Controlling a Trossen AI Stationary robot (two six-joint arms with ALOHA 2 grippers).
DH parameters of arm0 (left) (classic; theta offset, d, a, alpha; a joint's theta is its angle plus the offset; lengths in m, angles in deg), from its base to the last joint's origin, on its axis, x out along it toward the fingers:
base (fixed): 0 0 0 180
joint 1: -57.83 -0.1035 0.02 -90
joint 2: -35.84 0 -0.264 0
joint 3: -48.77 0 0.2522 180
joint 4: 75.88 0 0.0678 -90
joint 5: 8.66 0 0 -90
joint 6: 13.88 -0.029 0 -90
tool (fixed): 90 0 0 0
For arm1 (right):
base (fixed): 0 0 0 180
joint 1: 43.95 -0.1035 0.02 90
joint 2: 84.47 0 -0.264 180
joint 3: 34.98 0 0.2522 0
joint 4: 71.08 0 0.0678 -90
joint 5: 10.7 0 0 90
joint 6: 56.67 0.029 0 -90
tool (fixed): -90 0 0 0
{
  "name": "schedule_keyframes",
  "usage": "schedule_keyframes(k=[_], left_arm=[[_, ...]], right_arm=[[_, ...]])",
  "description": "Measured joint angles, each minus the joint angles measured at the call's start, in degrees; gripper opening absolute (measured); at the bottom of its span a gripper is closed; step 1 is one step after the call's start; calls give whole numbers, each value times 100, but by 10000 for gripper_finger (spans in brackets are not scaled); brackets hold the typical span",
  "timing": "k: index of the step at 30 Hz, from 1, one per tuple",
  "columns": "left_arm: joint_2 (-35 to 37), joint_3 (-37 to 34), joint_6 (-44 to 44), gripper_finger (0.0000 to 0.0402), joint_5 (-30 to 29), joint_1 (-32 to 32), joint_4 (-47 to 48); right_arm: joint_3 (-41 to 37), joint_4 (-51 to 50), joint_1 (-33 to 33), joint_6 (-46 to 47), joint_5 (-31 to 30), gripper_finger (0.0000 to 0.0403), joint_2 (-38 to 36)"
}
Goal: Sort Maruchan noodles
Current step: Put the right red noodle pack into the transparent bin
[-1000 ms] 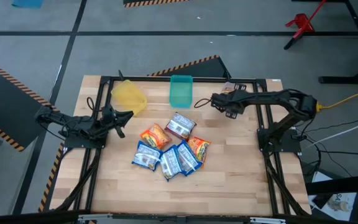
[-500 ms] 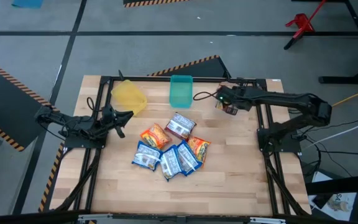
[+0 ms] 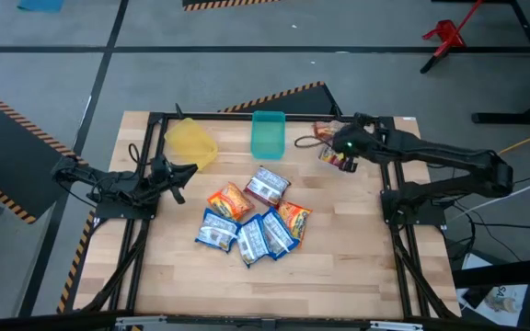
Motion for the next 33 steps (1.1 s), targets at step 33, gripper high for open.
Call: schedule_keyframes(k=[33], left_arm=[[0,0,9,44,-1,-2,-2]], right_arm=[[-1,-1096,-726,2251,-1755,82,230]])
